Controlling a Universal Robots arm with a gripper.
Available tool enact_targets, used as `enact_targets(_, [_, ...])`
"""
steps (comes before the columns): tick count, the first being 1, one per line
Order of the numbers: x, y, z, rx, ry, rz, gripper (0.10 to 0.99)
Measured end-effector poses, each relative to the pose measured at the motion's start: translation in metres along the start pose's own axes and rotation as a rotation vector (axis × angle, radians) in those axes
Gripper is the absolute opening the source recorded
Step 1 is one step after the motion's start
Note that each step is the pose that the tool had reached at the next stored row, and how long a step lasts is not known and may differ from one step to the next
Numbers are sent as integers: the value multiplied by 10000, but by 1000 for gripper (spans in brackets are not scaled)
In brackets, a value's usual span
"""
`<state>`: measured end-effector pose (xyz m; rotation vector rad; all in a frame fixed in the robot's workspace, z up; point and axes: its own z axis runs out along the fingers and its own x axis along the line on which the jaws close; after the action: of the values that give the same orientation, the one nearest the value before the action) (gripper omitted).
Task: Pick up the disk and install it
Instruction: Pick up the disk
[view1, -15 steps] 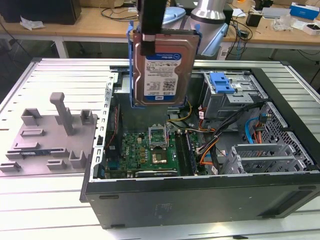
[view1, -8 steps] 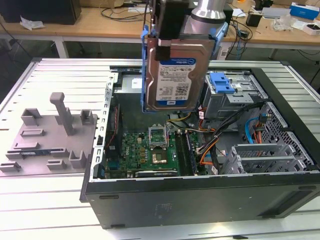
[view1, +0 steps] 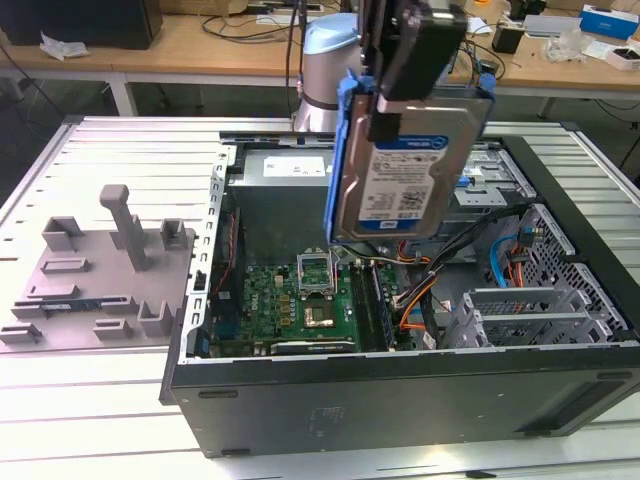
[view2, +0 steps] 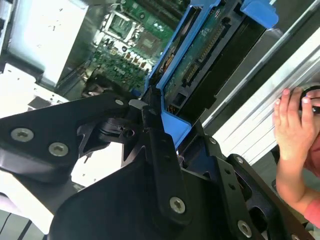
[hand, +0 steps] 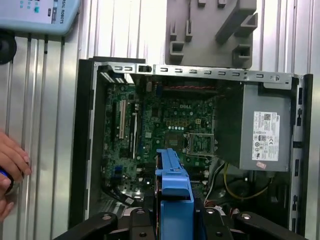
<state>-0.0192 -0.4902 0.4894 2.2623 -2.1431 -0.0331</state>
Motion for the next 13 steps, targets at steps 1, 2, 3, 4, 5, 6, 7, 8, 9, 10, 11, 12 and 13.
enact_targets(1, [23, -33, 0, 0, 0, -2, 369])
enact_targets(2, [49, -71, 0, 0, 0, -2, 369])
enact_targets(3, [69, -99, 0, 0, 0, -1, 369])
enact_targets(4, [91, -129, 0, 0, 1, 0, 369])
enact_targets(5, [100, -143, 0, 0, 0, -2, 369])
enact_targets(6, [105, -151, 0, 0, 0, -2, 369])
enact_targets(7, [105, -151, 0, 0, 0, -2, 369])
enact_targets(8, [105, -151, 0, 0, -1, -1, 369])
enact_targets(9, [105, -151, 0, 0, 0, 0, 369])
enact_targets(10, [105, -153, -1, 0, 0, -1, 369])
enact_targets(11, [106, -153, -1, 0, 0, -1, 369])
enact_targets(12, [106, -153, 0, 0, 0, -1, 369])
enact_targets(13, [106, -153, -1, 0, 0, -1, 369])
